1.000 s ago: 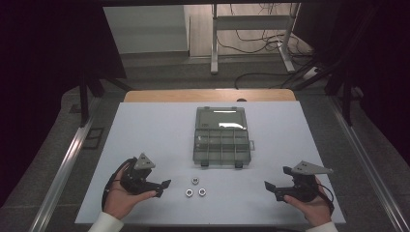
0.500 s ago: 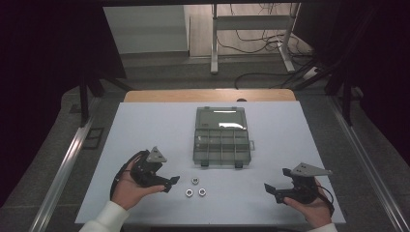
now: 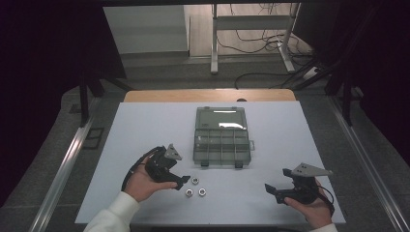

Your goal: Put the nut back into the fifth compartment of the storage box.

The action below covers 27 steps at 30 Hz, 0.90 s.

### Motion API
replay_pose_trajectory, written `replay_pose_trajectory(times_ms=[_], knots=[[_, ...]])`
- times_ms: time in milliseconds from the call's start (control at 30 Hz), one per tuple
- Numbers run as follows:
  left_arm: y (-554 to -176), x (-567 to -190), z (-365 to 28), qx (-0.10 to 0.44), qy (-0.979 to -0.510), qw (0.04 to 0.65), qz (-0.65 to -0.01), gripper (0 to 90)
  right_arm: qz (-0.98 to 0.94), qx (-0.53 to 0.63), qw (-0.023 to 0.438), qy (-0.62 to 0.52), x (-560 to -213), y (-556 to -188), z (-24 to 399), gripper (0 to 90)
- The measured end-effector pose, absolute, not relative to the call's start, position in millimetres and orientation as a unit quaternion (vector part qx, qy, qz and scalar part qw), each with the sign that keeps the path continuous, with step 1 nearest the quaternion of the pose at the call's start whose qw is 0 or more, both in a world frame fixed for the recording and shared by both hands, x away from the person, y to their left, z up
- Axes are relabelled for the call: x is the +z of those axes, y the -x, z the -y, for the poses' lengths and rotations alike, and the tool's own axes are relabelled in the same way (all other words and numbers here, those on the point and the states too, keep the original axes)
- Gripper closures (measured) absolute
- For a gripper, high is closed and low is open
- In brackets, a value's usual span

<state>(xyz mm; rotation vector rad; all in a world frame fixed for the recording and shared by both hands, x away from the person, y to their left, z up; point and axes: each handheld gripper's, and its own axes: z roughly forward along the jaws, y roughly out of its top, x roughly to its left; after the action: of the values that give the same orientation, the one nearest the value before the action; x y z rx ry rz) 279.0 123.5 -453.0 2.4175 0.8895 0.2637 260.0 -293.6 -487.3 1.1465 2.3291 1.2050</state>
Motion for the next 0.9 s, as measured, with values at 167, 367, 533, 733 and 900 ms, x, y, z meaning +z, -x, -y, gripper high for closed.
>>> replay_pose_trajectory(times_ms=[167, 367, 533, 733, 900], knots=[[-282.4, -450.3, -116.6, 0.092, -0.906, 0.268, -0.315, 15.2, -0.808, 0.415, 0.141, -0.394, -487.6, -260.5, 292.6, 7.5], [-289.4, -452.4, -109.6, 0.079, -0.913, 0.255, -0.307, 16.1, -0.81, 0.412, 0.141, -0.393, -488.4, -260.8, 291.4, 7.6], [-296.1, -461.6, -97.9, 0.073, -0.927, 0.221, -0.293, 17.9, -0.812, 0.408, 0.143, -0.392, -489.3, -260.6, 292.0, 7.7], [-299.8, -470.0, -88.4, 0.068, -0.937, 0.193, -0.283, 20.7, -0.814, 0.405, 0.144, -0.39, -490.5, -260.8, 290.4, 7.7], [-302.2, -478.0, -82.1, 0.059, -0.943, 0.177, -0.275, 23.1, -0.816, 0.401, 0.145, -0.39, -491.1, -261.0, 290.5, 7.8]])
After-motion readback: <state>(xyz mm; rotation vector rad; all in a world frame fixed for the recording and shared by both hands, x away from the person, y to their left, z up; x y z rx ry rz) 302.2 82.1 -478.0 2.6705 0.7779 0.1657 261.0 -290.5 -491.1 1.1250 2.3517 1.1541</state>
